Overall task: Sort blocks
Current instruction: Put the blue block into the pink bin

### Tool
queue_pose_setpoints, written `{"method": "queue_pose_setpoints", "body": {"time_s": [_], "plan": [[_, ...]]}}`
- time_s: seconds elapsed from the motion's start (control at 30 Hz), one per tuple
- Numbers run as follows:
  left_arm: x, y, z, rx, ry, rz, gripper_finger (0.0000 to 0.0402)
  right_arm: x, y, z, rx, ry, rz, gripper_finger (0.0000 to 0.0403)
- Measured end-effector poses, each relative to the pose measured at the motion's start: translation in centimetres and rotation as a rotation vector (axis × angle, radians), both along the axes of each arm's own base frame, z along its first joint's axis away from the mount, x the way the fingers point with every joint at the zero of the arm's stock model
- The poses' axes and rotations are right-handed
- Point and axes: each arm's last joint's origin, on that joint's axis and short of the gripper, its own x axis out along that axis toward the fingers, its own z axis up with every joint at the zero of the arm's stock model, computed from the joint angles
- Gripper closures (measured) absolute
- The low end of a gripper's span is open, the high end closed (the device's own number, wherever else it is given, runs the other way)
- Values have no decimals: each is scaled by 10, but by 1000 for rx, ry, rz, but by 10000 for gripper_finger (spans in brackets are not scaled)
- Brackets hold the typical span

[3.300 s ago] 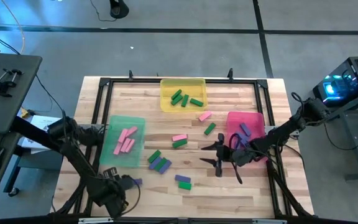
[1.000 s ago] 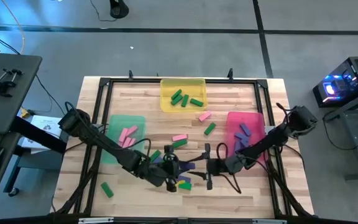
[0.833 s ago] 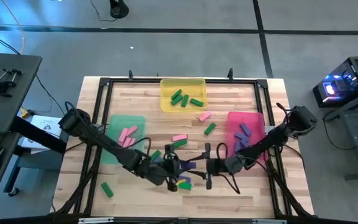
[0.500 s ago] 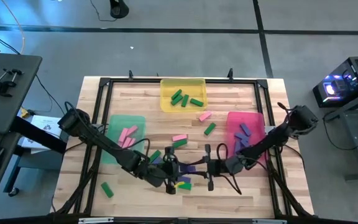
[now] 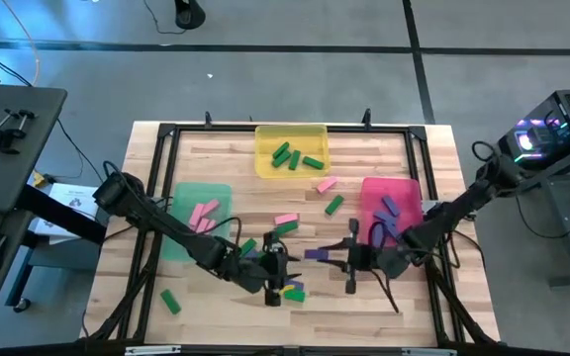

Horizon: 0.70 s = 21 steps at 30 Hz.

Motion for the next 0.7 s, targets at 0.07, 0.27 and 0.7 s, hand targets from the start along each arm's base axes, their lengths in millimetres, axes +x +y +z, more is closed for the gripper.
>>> {"method": "queue_pose_setpoints", "body": {"time_s": [0.07,0.27,0.7], "plan": [[1,2,0,-5,1,16,254,-5,-4,0,4,27,-42,334],[0,2,-1,-1,8,16,254,-29,-31,4,66,146,-251,334],[0,2,-1,0,6,19,253,-110,-117,-26,438,801,-957,334]]}}
